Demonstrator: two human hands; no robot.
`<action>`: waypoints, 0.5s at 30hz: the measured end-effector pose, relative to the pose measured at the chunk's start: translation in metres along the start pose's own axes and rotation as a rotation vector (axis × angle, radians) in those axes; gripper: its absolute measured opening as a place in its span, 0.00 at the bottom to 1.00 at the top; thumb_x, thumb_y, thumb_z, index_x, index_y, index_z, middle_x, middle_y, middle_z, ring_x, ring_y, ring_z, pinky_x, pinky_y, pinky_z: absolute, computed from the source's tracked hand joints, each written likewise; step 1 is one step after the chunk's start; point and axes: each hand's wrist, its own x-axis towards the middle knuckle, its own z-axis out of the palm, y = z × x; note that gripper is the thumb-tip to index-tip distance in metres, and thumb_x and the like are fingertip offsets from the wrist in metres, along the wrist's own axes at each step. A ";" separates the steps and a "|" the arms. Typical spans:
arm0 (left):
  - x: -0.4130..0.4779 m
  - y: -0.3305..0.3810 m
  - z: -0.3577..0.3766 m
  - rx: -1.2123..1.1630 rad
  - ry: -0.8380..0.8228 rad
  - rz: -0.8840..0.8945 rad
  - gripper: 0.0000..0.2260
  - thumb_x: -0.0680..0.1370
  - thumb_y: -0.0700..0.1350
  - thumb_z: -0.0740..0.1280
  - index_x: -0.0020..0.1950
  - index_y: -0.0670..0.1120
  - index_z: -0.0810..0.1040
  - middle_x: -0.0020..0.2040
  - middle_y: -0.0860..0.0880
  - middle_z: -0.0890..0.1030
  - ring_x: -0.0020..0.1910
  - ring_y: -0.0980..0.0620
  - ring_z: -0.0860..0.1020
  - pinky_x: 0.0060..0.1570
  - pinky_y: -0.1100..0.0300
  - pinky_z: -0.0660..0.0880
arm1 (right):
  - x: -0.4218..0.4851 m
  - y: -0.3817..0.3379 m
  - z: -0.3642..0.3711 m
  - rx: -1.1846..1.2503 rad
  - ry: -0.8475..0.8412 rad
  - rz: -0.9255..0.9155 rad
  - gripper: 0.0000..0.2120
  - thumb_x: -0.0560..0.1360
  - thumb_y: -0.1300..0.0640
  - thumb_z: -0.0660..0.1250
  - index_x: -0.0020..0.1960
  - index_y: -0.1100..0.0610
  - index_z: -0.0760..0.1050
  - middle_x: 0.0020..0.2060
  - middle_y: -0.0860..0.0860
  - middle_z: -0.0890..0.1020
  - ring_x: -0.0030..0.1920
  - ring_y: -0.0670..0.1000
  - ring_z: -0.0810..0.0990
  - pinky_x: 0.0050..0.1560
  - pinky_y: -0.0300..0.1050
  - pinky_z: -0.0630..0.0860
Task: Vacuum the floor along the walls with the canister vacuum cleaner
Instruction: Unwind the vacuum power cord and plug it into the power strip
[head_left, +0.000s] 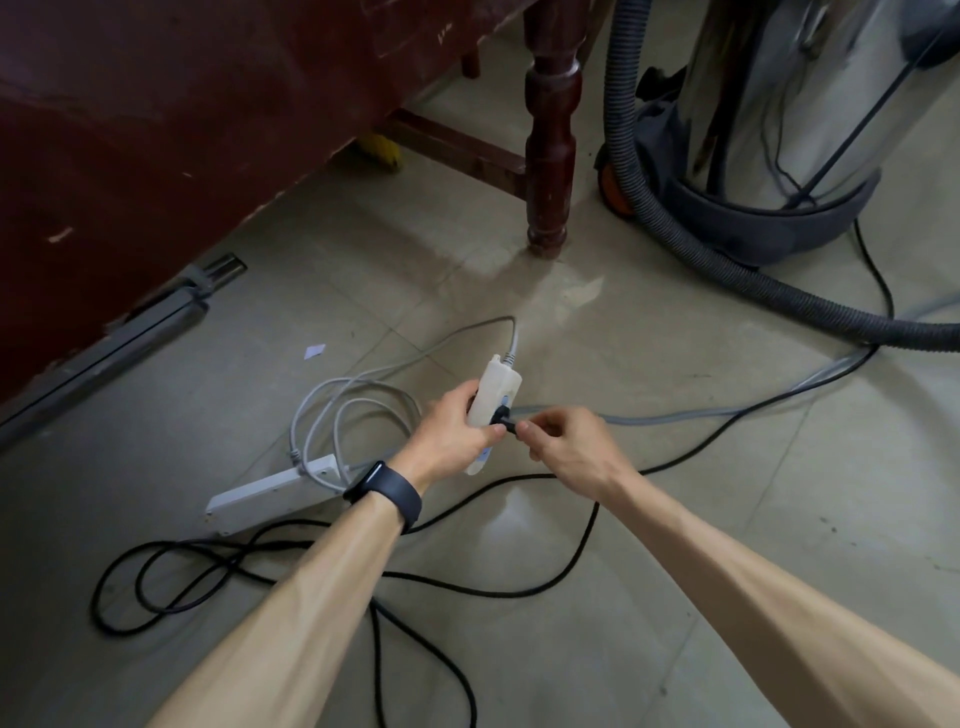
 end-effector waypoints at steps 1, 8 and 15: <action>0.002 -0.003 0.001 0.019 0.008 -0.001 0.17 0.74 0.43 0.73 0.62 0.50 0.77 0.49 0.52 0.82 0.49 0.51 0.80 0.47 0.59 0.75 | 0.001 -0.001 0.004 -0.012 -0.010 0.003 0.14 0.83 0.49 0.65 0.48 0.57 0.83 0.37 0.50 0.85 0.35 0.46 0.78 0.35 0.35 0.71; 0.031 -0.026 0.001 0.168 0.035 -0.045 0.20 0.75 0.43 0.71 0.66 0.50 0.73 0.56 0.45 0.81 0.54 0.43 0.78 0.46 0.60 0.70 | 0.019 0.015 0.043 -0.042 -0.003 0.135 0.10 0.82 0.47 0.65 0.57 0.52 0.77 0.46 0.49 0.85 0.52 0.54 0.83 0.52 0.45 0.77; 0.098 -0.040 -0.020 0.299 0.290 -0.164 0.22 0.79 0.44 0.67 0.71 0.44 0.67 0.61 0.36 0.78 0.57 0.35 0.77 0.53 0.48 0.75 | 0.035 0.057 0.025 -0.324 -0.038 0.273 0.24 0.82 0.48 0.64 0.73 0.57 0.67 0.68 0.57 0.77 0.68 0.59 0.75 0.63 0.45 0.69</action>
